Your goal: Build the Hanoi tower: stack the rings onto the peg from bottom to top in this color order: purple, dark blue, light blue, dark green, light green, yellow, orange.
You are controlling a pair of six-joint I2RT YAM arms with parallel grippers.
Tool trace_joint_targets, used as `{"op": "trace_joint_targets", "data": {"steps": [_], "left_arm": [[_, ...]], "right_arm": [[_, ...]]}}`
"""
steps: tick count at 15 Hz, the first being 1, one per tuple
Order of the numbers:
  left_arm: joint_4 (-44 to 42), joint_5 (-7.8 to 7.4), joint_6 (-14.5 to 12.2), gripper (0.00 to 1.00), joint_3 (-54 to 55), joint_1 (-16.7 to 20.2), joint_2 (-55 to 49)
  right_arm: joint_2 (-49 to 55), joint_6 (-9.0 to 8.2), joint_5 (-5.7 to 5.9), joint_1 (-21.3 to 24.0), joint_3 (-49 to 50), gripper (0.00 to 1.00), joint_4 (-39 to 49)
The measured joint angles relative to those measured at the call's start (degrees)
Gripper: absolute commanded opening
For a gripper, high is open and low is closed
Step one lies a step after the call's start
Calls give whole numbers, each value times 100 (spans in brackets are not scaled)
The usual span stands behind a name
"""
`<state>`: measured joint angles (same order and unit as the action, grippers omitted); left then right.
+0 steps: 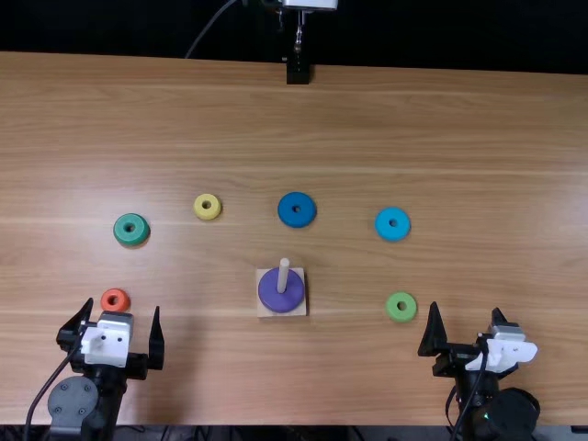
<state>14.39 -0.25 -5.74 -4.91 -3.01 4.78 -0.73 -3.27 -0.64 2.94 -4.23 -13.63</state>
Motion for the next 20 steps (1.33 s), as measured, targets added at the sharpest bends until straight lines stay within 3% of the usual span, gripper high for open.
{"op": "trace_joint_targets", "data": {"steps": [5, 8, 13, 20], "left_arm": [[63, 24, 7, 100, 37, 0, -411], [417, 219, 17, 100, -39, 2, -411], [457, 308, 564, 100, -50, 2, -411], [704, 352, 669, 100, -109, 2, -411]], "right_arm": [[0, 0, -2, 0, 0, 100, -2], [0, 0, -2, 0, 0, 100, -2], [0, 2, 0, 0, 0, 100, -2], [0, -2, 0, 0, 0, 100, -2]]}}
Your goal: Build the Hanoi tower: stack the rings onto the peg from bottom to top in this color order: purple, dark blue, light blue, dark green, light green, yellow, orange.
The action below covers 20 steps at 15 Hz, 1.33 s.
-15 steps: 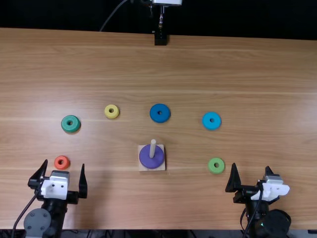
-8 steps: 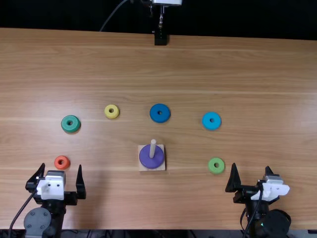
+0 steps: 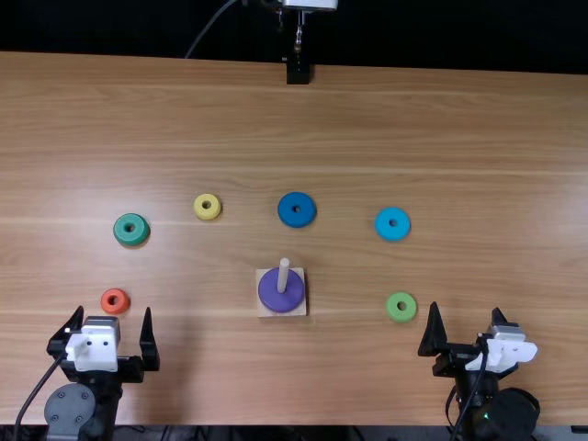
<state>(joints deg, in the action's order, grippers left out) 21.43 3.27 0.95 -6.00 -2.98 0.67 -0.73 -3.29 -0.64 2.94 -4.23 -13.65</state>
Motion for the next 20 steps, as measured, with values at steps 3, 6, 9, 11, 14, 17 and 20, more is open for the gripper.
{"op": "trace_joint_targets", "data": {"steps": [3, 6, 9, 11, 14, 17, 20], "left_arm": [[0, 13, 22, 100, 0, 0, 0], [4, 17, 39, 100, 0, -2, 0], [7, 17, 42, 100, 0, -2, 0], [4, 20, 42, 100, 0, 0, 0], [7, 22, 42, 100, 0, 0, 0], [4, 20, 42, 100, 0, 0, 0], [4, 22, 44, 100, 0, -2, 0]], "right_arm": [[0, 4, 0, 0, 0, 100, -2], [0, 0, 0, 0, 0, 100, 0], [0, 7, 0, 0, 0, 100, 0], [0, 2, -2, 0, 0, 100, 0], [0, 2, -2, 0, 0, 100, 4], [0, 4, 0, 0, -4, 100, 0], [0, -2, -4, 0, -173, 100, -369]]}}
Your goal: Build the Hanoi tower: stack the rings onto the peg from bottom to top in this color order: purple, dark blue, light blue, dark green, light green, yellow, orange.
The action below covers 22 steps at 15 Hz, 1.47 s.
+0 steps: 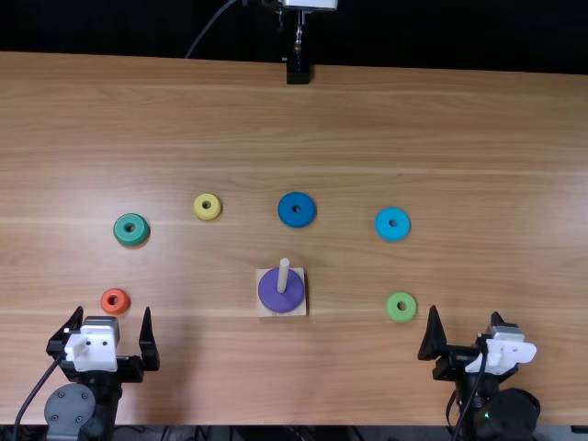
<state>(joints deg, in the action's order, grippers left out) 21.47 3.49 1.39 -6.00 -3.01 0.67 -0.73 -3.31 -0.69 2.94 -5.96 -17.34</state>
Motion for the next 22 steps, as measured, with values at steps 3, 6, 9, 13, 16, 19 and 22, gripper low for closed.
{"op": "trace_joint_targets", "data": {"steps": [3, 6, 9, 13, 16, 19, 22], "left_arm": [[2, -4, 2, 100, 0, 0, 0], [0, -2, 0, 100, 0, 0, 0], [2, 0, 2, 100, 0, 0, 0], [0, 0, 11, 100, 0, 0, 0], [2, 2, 13, 100, 0, 0, 0], [-2, 2, 15, 100, 0, 2, 0], [4, 0, 13, 100, 0, 2, 0]], "right_arm": [[-44, 4, 0, -24, -793, 100, -101], [-1003, 4, 0, -396, -1897, 100, -61], [-2470, 4, 7, -785, -2734, 100, -48], [-4597, -26, 7, -1665, -3967, 100, -52], [-6299, -111, 4, -2354, -4968, 100, -522], [-7838, -813, 4, -2455, -6188, 100, -1038], [-9162, -1360, 0, -2562, -7020, 100, -1403]]}}
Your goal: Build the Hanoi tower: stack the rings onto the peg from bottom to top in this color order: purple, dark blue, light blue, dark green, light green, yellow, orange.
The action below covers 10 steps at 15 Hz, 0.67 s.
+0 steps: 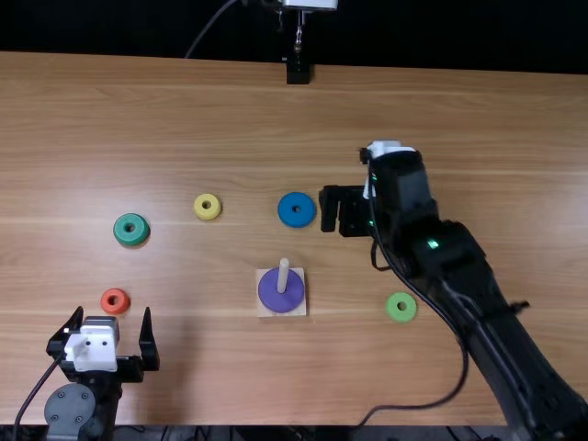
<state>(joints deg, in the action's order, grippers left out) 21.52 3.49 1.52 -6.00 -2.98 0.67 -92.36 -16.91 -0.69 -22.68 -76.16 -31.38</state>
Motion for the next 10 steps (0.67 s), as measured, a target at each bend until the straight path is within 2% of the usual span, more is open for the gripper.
{"op": "trace_joint_targets", "data": {"steps": [4, 6, 10], "left_arm": [[-4, 0, 0, 100, 0, 0, 0], [-4, 0, -2, 100, 0, -2, 0], [-2, 0, 0, 100, 0, 0, 0]], "right_arm": [[-1390, -105, -4, -393, -1001, 100, -625], [-1982, -109, -9, -396, -1569, 100, -929], [-2780, -118, 7, -391, -2096, 100, -1110]]}}
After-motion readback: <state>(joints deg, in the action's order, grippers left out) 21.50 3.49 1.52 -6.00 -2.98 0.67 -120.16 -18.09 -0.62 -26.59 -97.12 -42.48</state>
